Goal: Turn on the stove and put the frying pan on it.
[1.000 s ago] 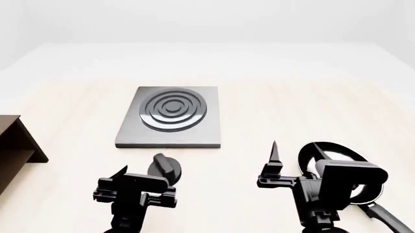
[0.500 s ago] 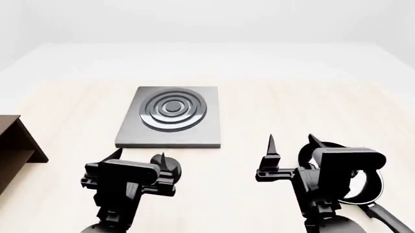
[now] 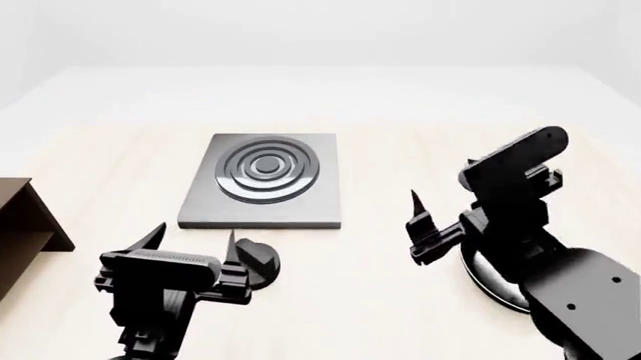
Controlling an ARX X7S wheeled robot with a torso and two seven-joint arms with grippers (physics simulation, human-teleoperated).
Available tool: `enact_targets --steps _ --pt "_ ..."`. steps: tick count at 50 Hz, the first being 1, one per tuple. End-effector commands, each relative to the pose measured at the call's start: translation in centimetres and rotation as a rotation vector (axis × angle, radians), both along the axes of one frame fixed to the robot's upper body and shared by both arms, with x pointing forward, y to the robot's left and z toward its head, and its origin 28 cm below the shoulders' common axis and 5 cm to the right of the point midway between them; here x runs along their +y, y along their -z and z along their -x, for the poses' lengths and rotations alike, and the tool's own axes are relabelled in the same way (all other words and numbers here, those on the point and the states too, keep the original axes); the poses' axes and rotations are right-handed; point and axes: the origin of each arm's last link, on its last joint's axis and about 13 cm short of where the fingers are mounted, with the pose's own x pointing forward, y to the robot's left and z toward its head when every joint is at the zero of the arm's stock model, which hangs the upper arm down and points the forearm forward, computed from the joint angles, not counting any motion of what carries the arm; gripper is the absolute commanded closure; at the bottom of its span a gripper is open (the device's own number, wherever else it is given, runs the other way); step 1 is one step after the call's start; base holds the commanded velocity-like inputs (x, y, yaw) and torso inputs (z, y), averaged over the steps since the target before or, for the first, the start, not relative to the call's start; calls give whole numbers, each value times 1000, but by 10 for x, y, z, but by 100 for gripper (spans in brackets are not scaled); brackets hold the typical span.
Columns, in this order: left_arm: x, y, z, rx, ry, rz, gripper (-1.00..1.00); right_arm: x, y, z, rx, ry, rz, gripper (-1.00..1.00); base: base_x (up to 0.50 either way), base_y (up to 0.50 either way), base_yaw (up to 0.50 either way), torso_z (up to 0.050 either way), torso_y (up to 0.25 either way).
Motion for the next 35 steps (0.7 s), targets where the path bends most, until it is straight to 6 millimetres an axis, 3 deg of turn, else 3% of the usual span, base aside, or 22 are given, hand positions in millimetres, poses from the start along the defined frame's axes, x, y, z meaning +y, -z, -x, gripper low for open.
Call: enact_targets --steps 1,2,3,4,9,11,35 --pt "9 8 5 -8 0 19 -100 -72 7 -16 389 113 282 -100 0 0 0 0 0" --pt "9 7 5 -9 0 19 -100 -88 21 11 629 146 487 -100 0 0 0 0 0" --pt "9 7 5 -10 1 19 -100 -93 17 18 774 204 581 -100 0 0 0 0 0" --pt "9 8 5 -11 1 19 -100 -90 23 19 850 154 656 -100 0 0 0 0 0" --pt "10 8 5 -10 -1 21 -100 -94 -20 31 877 149 666 -100 0 0 0 0 0" --pt "10 8 5 -10 -1 21 -100 -90 -33 39 781 244 736 -100 0 0 0 0 0" --pt "9 10 5 -7 -2 12 -100 -99 -17 41 800 276 677 -100 0 0 0 0 0"
